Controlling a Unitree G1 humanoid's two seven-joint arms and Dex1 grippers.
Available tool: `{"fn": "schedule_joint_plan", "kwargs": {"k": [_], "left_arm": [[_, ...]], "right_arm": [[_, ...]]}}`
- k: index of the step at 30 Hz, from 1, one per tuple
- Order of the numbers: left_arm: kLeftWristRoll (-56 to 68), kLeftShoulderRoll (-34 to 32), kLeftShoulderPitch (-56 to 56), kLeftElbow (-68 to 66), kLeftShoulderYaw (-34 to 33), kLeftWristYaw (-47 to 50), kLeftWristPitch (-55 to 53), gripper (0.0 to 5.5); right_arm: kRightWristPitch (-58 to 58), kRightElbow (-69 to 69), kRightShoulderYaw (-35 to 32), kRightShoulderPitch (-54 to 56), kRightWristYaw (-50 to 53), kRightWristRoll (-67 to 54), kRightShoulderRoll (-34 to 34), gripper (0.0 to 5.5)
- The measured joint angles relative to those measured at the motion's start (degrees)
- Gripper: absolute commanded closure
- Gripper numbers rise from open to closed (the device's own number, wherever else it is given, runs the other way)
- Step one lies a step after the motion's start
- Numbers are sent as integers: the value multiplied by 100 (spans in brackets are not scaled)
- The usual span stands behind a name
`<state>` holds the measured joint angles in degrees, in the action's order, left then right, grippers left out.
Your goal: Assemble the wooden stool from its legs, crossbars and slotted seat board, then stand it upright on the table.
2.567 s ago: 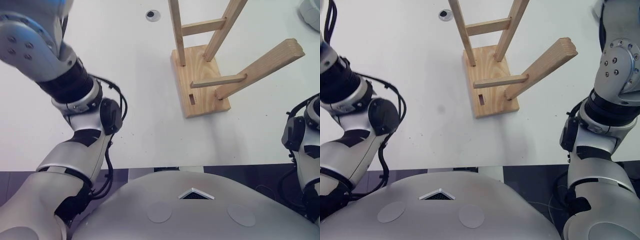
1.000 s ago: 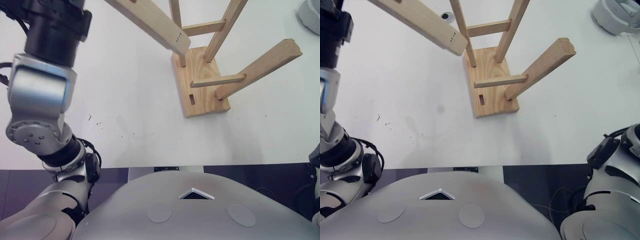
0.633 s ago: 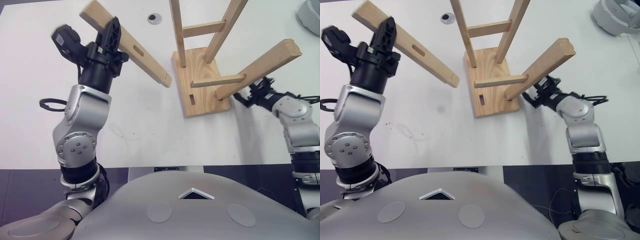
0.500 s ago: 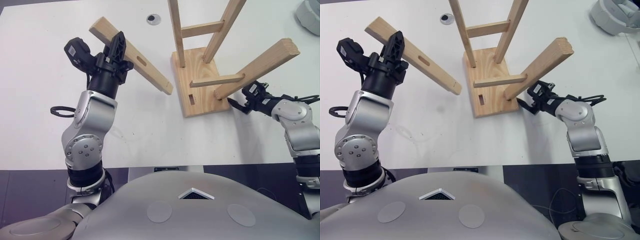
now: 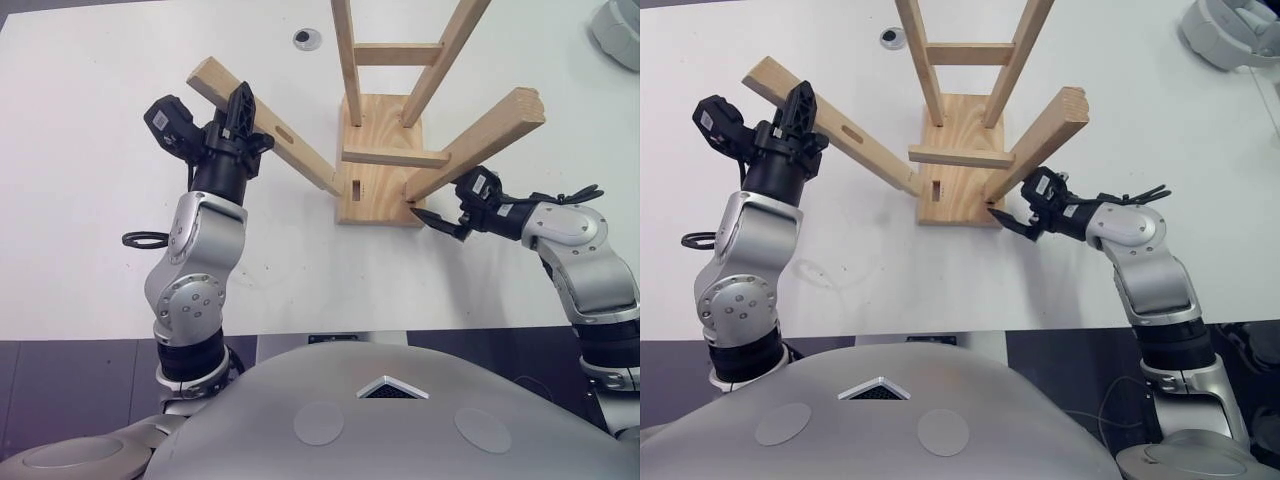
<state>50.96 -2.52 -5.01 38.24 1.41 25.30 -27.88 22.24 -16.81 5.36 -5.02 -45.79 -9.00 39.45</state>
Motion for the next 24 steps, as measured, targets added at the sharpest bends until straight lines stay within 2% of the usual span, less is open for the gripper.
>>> {"fn": "schedule_joint_plan", "kwargs": {"k": [5, 8, 11, 15, 24], "left_arm": [[-112, 339, 25, -56, 121, -61, -2, 447], [-250, 411, 24, -133, 164, -107, -14, 447], [-422, 462, 23, -171, 214, -193, -25, 447], [-557, 531, 4, -184, 291, -210, -96, 447], [-1181, 445, -94, 473, 438, 29, -525, 447]], "right_arm": [[-16, 18, -436, -164, -177, -44, 372, 170], [-81, 107, -473, -215, -340, -17, 531, 170], [-131, 373, -270, -32, -207, 241, 483, 170], [-197, 726, 346, 347, 19, 876, 353, 170], [368, 153, 834, 374, -170, 805, -1, 170]]}}
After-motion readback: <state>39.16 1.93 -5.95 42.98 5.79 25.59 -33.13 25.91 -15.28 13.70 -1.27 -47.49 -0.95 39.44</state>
